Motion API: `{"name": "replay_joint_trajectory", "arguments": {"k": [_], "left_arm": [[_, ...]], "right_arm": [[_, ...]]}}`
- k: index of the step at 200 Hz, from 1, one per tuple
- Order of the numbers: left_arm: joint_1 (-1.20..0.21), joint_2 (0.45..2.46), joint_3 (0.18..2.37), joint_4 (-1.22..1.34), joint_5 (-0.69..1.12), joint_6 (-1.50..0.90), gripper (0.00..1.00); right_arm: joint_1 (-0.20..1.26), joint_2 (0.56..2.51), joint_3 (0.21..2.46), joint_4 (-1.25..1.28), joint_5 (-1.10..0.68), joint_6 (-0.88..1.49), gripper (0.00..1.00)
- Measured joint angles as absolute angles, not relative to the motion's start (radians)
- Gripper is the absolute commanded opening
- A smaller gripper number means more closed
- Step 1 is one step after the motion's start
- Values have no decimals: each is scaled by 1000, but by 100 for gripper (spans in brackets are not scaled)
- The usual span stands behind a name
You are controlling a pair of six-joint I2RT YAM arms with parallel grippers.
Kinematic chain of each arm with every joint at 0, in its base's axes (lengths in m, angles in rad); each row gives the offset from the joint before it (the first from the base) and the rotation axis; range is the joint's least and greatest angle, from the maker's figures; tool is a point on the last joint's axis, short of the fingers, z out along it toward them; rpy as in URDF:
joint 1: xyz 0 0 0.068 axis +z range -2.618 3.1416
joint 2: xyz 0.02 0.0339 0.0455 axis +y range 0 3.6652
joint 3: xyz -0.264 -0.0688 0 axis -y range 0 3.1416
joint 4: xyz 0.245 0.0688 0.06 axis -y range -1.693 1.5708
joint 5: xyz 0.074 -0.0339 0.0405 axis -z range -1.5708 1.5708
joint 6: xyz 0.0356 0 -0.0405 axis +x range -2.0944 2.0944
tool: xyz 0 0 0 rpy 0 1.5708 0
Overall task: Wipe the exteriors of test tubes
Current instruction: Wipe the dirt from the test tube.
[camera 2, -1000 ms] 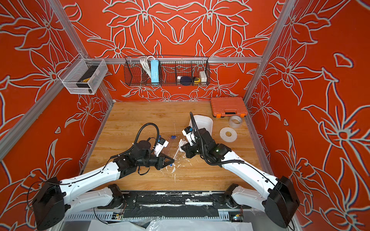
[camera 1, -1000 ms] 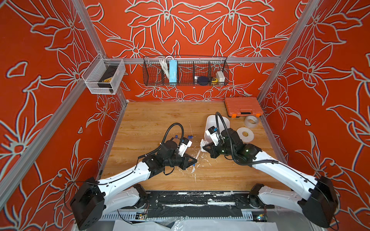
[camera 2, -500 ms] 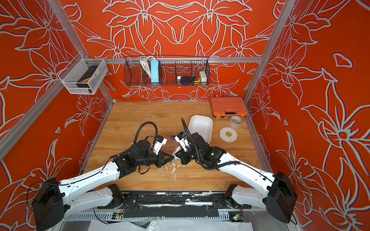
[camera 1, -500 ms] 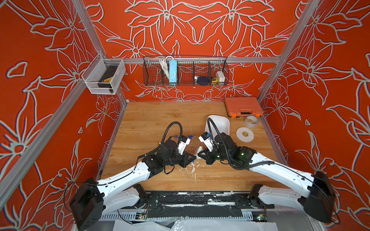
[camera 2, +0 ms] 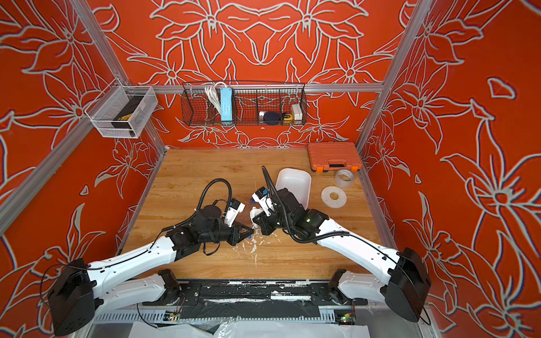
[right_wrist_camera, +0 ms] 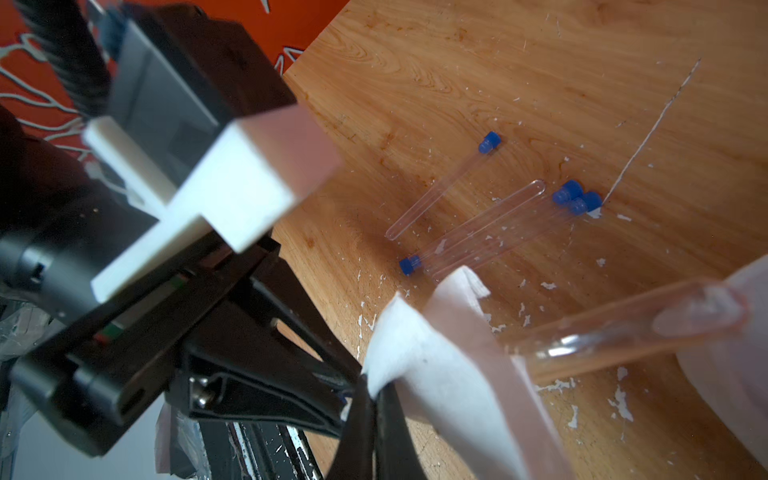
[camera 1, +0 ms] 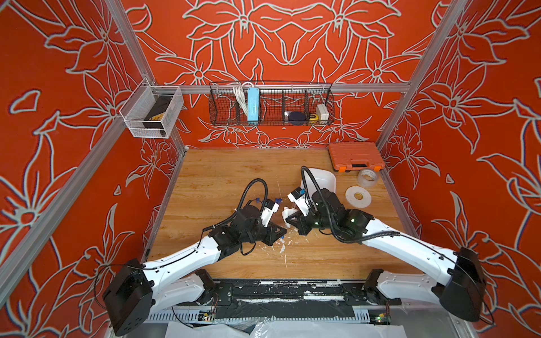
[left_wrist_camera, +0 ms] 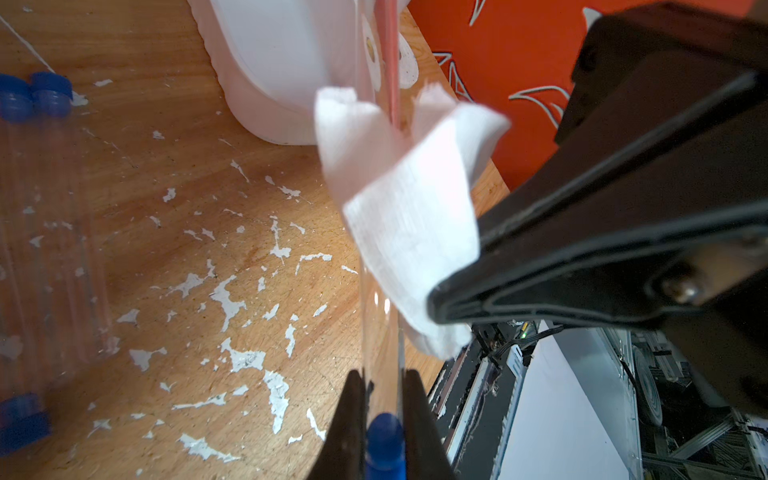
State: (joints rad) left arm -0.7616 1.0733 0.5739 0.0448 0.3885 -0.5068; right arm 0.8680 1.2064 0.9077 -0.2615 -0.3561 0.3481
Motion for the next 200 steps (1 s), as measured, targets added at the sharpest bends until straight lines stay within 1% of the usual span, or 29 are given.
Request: {"name": "replay_joint_trajectory", "arguments": {"k": [62, 131, 200], "left_arm": [[-768, 1066, 582, 33, 367, -496, 9], [-768, 1059, 583, 29, 356, -505, 9], [-765, 1052, 589, 23, 384, -563, 9]], "right_arm": [[846, 1252, 962, -275, -375, 320, 0], [847, 1183, 850, -272, -385, 331, 0], [847, 1175, 846, -270, -374, 323, 0]]}}
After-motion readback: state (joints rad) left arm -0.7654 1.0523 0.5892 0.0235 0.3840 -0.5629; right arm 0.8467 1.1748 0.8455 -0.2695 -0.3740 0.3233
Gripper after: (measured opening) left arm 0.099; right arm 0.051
